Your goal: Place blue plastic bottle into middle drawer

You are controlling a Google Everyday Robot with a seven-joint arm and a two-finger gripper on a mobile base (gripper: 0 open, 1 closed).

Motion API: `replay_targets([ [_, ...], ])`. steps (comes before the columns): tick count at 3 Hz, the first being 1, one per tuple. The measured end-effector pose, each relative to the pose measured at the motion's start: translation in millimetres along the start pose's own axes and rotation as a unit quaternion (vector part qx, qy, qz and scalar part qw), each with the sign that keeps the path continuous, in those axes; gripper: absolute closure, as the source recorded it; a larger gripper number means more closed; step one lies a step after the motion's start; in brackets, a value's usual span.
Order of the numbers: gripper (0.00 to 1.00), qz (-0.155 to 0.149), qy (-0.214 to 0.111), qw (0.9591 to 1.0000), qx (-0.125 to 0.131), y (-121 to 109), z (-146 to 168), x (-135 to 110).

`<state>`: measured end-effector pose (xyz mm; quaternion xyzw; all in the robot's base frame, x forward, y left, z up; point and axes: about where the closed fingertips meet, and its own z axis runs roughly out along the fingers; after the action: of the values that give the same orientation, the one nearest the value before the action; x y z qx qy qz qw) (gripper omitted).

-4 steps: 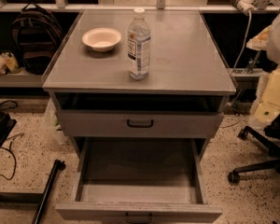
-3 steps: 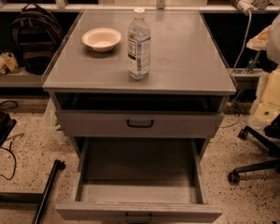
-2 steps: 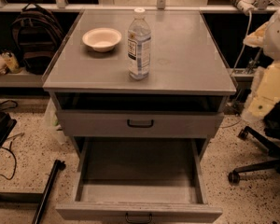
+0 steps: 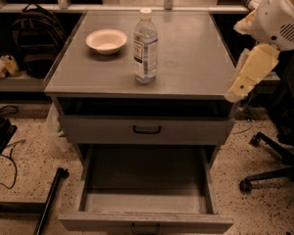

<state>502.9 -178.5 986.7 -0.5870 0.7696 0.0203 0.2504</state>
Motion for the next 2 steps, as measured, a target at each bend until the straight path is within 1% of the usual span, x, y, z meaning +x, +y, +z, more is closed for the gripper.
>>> replay_targets([
  [1,0.00,-0.005,-0.023,0.9997,0.008,-18.2,11.2,-20.1],
  [2,0.00,-0.013,-0.045,0.9987,0.021,-54.7,48.5,-52.8],
])
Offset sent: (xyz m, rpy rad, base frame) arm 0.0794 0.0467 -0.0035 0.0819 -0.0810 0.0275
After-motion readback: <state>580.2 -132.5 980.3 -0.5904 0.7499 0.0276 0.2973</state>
